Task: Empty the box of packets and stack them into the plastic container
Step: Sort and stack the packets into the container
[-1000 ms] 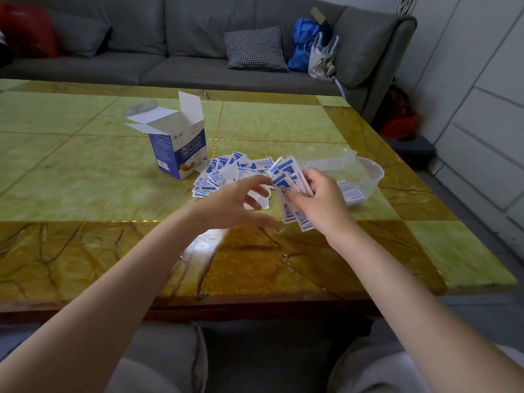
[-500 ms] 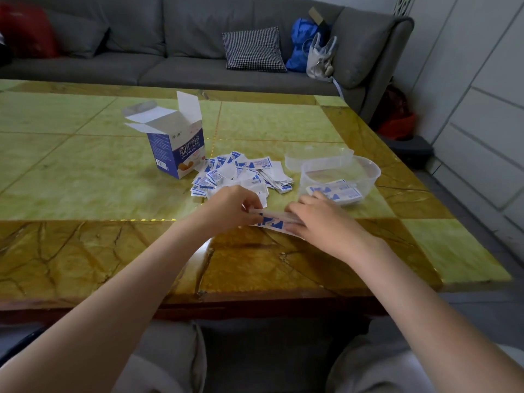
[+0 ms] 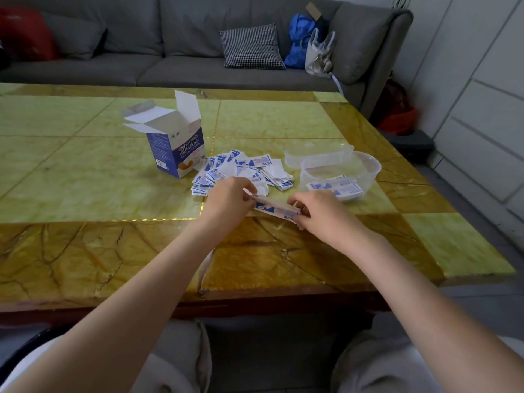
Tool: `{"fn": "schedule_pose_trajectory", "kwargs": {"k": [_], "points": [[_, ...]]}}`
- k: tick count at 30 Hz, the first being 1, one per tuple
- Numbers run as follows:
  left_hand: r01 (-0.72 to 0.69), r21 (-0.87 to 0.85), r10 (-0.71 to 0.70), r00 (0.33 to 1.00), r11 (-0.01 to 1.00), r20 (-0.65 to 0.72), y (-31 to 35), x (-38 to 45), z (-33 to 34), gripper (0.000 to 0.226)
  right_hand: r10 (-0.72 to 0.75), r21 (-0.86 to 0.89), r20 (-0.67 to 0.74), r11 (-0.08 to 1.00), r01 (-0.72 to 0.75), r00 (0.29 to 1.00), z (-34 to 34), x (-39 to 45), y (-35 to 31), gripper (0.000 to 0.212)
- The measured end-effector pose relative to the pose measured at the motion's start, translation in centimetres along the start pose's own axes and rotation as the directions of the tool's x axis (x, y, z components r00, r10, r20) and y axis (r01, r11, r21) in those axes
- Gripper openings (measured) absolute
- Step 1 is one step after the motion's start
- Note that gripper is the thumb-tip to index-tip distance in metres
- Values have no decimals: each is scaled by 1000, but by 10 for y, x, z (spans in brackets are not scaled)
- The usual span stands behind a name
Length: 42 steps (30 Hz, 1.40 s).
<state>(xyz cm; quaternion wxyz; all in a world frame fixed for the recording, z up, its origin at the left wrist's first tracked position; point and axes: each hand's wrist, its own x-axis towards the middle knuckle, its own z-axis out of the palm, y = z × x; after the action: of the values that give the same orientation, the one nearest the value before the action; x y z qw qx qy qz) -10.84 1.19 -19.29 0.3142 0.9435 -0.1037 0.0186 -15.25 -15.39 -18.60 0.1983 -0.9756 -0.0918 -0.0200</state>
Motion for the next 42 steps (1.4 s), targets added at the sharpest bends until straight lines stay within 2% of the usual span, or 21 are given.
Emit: {"fn": "schedule_pose_trajectory", "kwargs": {"k": [6, 10, 13, 20, 26, 28, 30, 32, 34, 37, 42], "points": [[-31, 119, 28, 999, 992, 22, 7, 0, -2, 28, -57, -101, -82, 994, 49, 995, 2, 1, 2, 37], [-74, 243, 58, 996, 967, 74, 9, -2, -4, 29, -60, -175, -15, 983, 57, 998, 7, 3, 2, 30], [-38, 186, 27, 998, 982, 60, 7, -1, -6, 27, -55, -115, -56, 992, 49, 997, 7, 5, 3, 25], [22, 67, -26, 998, 998, 57, 2, 2, -11, 27, -35, -2, -59, 999, 35, 998, 5, 3, 2, 30], [30, 68, -33, 999, 997, 43, 1, 1, -9, 22, -57, -50, 4, 997, 57, 998, 5, 1, -3, 31], [34, 3, -34, 999, 999, -4, 2, 2, -12, 20, -53, 24, -57, 998, 55, 997, -2, 2, -6, 29], [43, -110, -50, 997, 993, -67, 7, 5, -18, 20, 8, 192, -189, 981, 29, 982, -14, 5, -5, 24], [44, -230, -73, 990, 972, -119, 17, 10, -22, 23, 85, 313, -331, 950, 24, 940, -29, 11, -1, 17], [27, -291, -67, 989, 956, -129, 32, 18, -23, 27, 138, 347, -408, 938, 14, 903, -46, 18, 9, 13], [-9, -299, -19, 996, 954, -92, 63, 38, -21, 27, 165, 265, -411, 963, -56, 896, -73, 28, 29, 9], [-55, 53, 51, 995, 997, 85, 109, 66, 0, 25, 249, -100, -112, 960, -260, 962, -105, 50, 59, 11]]}}
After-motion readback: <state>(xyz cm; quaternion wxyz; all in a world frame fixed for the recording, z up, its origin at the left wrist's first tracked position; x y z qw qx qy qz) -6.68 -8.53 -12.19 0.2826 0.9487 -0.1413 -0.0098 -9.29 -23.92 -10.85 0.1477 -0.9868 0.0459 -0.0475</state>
